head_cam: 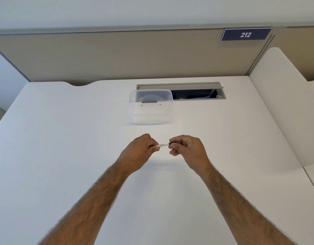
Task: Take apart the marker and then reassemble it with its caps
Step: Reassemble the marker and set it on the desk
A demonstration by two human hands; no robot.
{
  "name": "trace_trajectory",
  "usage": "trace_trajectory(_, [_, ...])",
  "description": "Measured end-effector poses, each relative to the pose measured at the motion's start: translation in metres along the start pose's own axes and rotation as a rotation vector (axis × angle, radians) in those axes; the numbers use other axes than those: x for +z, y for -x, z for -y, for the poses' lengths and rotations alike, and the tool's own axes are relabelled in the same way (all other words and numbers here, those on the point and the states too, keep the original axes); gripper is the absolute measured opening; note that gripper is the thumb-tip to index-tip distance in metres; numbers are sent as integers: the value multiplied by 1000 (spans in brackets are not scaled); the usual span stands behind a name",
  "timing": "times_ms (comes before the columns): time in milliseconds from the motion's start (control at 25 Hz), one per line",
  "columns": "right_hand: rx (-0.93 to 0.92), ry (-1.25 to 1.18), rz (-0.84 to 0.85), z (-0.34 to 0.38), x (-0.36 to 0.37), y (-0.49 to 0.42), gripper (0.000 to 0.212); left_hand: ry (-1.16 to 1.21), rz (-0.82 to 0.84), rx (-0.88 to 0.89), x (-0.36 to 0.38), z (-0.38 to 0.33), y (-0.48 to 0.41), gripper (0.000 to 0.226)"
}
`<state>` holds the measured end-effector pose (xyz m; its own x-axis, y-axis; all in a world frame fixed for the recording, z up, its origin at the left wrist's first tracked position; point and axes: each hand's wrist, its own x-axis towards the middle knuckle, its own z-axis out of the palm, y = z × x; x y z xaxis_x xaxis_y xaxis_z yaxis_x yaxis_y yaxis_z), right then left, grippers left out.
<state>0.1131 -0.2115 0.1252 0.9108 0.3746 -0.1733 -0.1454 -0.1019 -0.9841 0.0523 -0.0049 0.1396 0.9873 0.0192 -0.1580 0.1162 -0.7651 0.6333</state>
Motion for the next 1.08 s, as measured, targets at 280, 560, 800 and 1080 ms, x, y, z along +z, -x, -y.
trace_trajectory(280, [-2,52,-1,-5,1,3,16,-44,20,-51,-8,-7,2,11])
trace_trajectory(560, [-13,55,-9,0,-2,1,16,-40,38,-33,-10,-14,0,25])
trace_trajectory(800, [-17,37,-15,2,2,1,16,-93,-61,6,-12,-14,0,14])
trace_trajectory(1080, [-20,51,-10,2,5,0,17,-102,-80,43,-11,-16,0,13])
